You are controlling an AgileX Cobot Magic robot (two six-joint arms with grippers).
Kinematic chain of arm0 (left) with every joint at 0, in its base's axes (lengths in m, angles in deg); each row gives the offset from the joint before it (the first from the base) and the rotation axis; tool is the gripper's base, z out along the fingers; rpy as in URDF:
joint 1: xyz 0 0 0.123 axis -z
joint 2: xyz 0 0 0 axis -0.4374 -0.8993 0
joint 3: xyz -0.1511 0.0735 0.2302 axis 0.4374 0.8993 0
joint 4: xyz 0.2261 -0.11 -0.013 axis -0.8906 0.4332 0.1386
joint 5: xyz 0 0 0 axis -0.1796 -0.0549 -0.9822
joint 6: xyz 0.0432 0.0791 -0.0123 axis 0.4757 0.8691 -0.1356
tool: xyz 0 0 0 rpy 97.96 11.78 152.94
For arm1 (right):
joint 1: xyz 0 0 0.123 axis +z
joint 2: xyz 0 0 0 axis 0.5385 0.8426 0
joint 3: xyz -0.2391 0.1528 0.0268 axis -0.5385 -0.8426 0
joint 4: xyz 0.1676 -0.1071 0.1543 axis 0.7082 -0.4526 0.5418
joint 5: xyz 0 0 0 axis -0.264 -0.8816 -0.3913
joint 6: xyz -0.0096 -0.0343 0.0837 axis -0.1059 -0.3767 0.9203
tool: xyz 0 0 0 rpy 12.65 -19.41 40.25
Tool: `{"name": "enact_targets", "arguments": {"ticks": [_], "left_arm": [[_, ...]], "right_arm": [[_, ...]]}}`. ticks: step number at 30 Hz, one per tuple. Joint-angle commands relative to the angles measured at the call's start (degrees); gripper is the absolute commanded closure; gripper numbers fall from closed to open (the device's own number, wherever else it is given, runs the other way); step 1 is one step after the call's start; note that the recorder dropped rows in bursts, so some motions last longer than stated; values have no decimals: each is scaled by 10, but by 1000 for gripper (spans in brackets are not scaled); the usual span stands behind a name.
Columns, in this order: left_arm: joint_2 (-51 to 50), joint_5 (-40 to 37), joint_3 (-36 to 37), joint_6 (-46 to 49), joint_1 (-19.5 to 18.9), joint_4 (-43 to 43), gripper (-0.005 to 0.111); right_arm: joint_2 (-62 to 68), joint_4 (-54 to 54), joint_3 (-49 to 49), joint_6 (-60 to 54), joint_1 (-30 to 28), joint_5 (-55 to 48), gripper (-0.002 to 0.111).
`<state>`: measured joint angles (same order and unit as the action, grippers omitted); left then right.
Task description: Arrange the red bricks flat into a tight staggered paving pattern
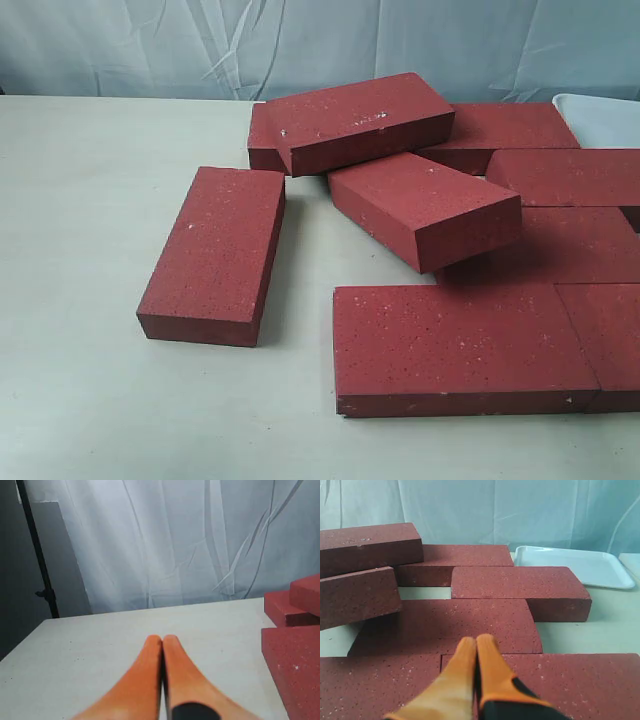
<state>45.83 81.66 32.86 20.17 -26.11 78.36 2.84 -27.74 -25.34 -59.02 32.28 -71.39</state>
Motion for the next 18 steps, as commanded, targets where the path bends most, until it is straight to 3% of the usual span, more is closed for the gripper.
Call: {"name": "enact_targets", "arguments": {"ticks": [1, 5, 10, 14, 18], "left_arm": [[3, 19, 3, -7, -3, 33, 106], [3, 39, 3, -20, -3, 157, 106], [3, 145, 3, -30, -3, 175, 106], [3, 208, 3, -119, -3, 147, 106], [3, 258, -39, -215, -3, 52, 106]], "right_arm": [[-5, -4, -1, 0, -3, 4, 109], [-5, -4, -1, 0, -3, 4, 109], [-5, -4, -1, 0, -3, 4, 109], [-5, -4, -1, 0, -3, 4, 109], [-5, -4, -1, 0, -3, 4, 109]]}}
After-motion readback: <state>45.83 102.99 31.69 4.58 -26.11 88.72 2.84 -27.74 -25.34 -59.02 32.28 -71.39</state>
